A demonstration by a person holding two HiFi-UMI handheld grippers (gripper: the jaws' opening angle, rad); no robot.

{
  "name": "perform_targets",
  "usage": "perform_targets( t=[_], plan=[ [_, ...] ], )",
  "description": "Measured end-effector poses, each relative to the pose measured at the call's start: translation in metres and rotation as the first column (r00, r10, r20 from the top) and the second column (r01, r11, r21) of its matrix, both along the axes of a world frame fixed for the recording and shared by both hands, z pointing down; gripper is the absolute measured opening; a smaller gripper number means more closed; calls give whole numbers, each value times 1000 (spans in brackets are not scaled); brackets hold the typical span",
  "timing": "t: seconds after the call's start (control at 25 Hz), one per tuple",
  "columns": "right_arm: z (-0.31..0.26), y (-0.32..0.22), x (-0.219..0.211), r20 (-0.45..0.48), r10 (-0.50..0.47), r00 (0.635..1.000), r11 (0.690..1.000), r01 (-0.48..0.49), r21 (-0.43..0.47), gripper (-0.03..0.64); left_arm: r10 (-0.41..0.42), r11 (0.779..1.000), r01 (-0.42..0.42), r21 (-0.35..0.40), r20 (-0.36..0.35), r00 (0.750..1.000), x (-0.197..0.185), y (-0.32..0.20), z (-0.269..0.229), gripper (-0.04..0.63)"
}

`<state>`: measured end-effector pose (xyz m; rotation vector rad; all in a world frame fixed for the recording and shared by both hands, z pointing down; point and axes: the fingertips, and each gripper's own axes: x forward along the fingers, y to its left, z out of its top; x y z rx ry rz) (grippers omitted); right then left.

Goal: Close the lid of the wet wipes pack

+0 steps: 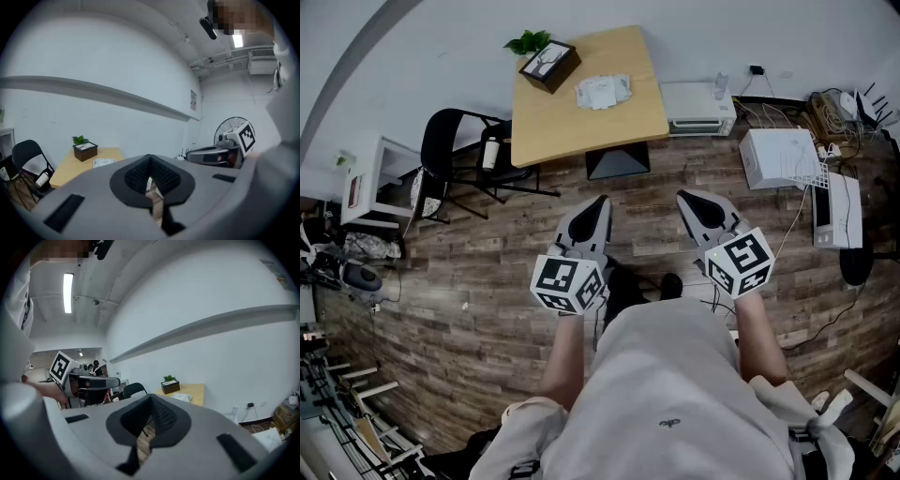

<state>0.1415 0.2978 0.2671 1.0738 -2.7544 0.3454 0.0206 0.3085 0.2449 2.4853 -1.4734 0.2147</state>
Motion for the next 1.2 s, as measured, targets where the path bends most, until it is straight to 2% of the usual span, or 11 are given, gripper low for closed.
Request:
perform_targets(
  t=[0.24, 0.44, 0.8, 1.2],
  plan=[
    [-3, 18, -14, -15, -31, 999, 999, 31, 19, -3, 19, 1000, -19, 12, 7, 1000, -3, 20, -5, 5],
    [-1, 22, -6, 12, 17, 1000, 1000, -17, 5, -3, 1, 1000, -1, 12, 19, 1000, 1, 30, 1, 5],
    [24, 24, 6, -62, 22, 998, 999, -24, -32, -3, -45, 999, 45, -14, 17, 999, 1, 40, 12, 5],
    [39, 9, 11, -78, 45, 996, 997, -50, -65, -3, -59, 998, 59, -30, 12, 998, -9, 27, 23, 5]
  ],
)
